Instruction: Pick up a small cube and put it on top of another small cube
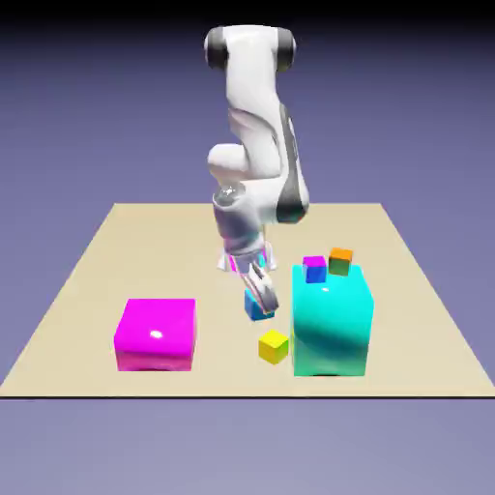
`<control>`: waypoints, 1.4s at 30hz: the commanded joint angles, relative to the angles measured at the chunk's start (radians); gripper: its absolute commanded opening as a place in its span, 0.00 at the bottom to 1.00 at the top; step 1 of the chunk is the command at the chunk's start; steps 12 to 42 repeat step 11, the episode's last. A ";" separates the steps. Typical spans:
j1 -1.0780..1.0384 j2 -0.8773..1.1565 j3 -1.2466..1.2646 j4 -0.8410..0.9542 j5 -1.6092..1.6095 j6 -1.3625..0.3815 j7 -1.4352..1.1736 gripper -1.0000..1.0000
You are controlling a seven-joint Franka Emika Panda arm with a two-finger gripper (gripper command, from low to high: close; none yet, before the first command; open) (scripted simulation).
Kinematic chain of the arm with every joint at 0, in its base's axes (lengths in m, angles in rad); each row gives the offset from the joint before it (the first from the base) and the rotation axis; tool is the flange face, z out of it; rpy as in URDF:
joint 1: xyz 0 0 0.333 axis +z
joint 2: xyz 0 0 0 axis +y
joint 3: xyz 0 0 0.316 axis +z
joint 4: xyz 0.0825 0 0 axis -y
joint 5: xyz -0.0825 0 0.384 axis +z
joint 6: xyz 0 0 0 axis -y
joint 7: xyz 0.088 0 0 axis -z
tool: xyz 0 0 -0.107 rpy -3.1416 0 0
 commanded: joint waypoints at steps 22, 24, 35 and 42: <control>0.076 0.201 -0.070 -0.011 -0.098 0.203 0.061 1.00; 0.076 0.201 -0.070 -0.011 -0.098 0.203 0.061 1.00; 0.076 0.201 -0.070 -0.011 -0.098 0.203 0.061 1.00; 0.076 0.201 -0.070 -0.011 -0.098 0.203 0.061 1.00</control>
